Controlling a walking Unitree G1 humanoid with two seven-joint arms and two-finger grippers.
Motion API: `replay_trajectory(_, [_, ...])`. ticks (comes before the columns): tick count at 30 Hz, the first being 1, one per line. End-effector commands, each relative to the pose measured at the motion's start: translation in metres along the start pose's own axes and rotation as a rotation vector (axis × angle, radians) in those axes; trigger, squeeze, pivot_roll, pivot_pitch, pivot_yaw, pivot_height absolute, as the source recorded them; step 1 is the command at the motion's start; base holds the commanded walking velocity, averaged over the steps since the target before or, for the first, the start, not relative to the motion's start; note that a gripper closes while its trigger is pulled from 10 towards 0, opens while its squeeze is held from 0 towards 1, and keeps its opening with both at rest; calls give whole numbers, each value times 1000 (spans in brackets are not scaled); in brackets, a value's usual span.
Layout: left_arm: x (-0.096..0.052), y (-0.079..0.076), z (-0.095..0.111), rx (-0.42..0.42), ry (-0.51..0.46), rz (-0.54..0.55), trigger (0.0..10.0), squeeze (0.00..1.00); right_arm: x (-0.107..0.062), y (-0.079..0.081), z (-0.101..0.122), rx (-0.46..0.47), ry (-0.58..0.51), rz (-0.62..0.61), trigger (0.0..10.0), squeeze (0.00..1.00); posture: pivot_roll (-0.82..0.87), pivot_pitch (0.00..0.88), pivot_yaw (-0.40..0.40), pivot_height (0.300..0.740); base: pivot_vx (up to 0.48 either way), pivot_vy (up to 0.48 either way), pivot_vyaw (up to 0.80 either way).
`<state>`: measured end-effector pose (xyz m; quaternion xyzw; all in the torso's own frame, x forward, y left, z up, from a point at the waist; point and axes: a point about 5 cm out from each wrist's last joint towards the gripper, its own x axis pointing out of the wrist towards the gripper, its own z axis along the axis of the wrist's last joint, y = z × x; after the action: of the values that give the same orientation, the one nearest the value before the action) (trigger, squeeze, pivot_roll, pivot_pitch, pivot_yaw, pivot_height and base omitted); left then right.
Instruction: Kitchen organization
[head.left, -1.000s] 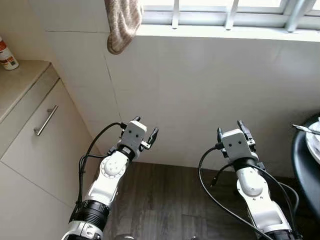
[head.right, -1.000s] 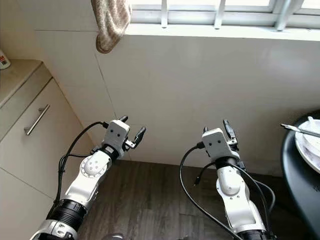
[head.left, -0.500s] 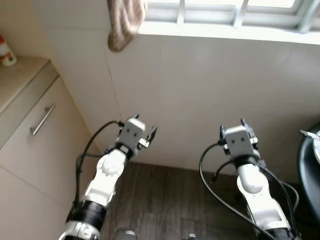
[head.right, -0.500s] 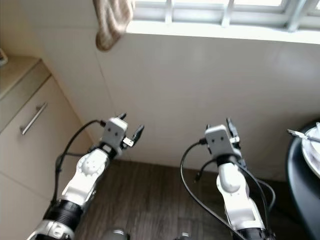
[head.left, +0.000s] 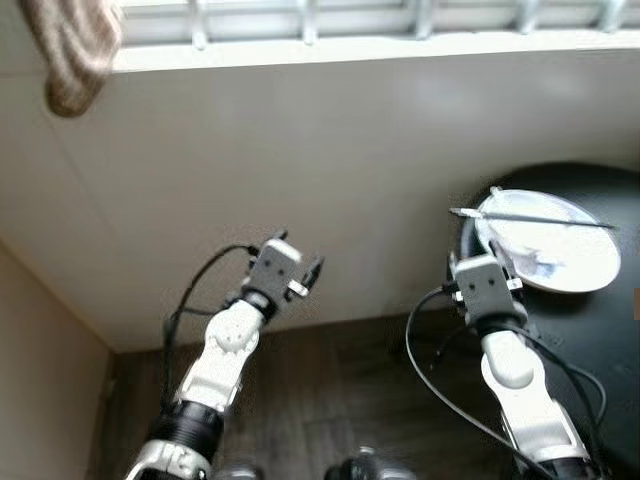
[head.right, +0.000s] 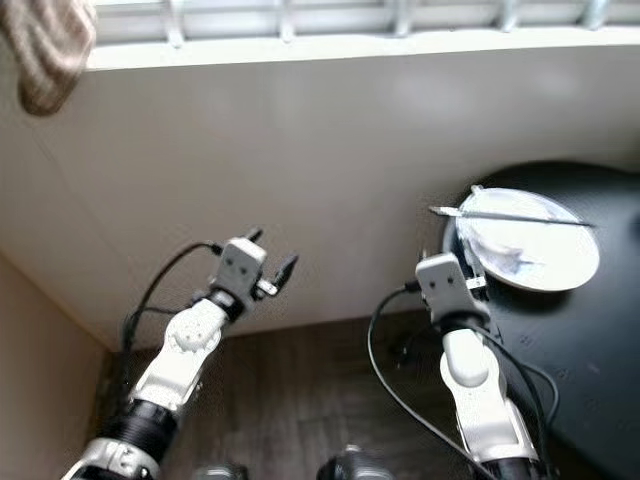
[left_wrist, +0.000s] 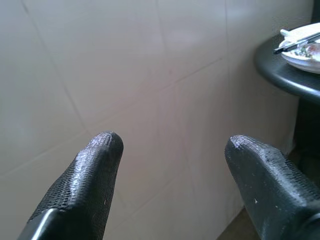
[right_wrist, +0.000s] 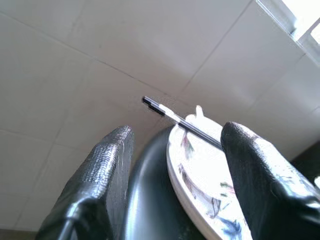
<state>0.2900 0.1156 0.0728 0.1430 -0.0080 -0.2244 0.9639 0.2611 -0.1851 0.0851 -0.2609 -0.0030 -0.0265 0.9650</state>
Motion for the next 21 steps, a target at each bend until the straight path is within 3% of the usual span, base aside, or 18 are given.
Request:
replay_trajectory(1, [1, 4, 4, -2, -19, 7, 10000, 0, 1, -1, 2, -11, -12, 1, 10000, 0, 42, 0, -25, 740, 0, 0, 0])
replay_trajectory(17, [0, 6, 4, -30, -34, 32, 10000, 0, 0, -1, 2, -21, -23, 6, 10000, 0, 40, 0, -27, 740, 0, 0, 0])
replay_trajectory(21, [0, 7, 5, -32, -39, 34, 10000, 0, 0, 1, 4, -52, -35, 16, 10000, 0, 39, 0, -27, 740, 248, 0, 0])
